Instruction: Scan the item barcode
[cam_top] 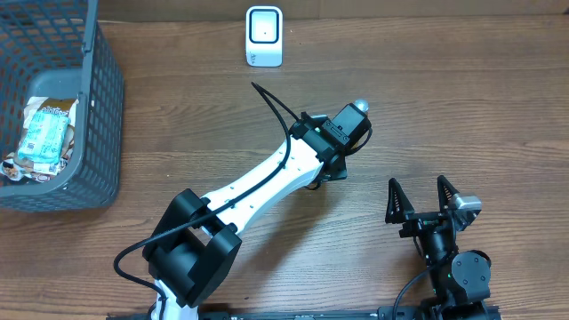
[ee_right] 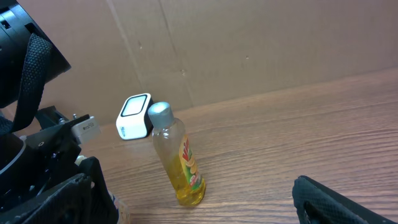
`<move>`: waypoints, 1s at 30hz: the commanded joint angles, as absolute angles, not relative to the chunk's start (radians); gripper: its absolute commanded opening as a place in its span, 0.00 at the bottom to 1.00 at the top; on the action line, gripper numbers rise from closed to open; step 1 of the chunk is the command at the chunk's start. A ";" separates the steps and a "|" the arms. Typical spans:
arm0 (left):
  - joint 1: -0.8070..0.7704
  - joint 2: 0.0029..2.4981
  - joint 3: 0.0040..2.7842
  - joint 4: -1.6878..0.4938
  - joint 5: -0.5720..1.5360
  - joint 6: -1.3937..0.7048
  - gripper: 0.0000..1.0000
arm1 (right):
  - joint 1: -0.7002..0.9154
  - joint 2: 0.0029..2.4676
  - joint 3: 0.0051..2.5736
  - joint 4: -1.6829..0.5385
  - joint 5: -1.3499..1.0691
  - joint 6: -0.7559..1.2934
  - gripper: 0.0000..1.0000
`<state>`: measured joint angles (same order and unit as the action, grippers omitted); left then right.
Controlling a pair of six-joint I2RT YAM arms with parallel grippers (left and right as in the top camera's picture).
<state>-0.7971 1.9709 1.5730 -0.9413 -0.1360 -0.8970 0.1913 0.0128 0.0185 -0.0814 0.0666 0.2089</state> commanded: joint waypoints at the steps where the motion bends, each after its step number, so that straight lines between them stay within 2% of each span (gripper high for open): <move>1: -0.800 1.959 1.572 -0.933 -0.165 -0.867 0.10 | 0.197 0.003 0.008 -0.077 0.065 0.205 1.00; 30: -0.800 2.025 1.571 -0.881 -0.164 -0.856 0.07 | 0.197 0.003 0.008 -0.077 0.065 0.205 1.00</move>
<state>-0.7971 2.0068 1.5726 -0.8906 -0.1436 -0.8791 0.1913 0.0128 0.0185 -0.0818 0.0666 0.2089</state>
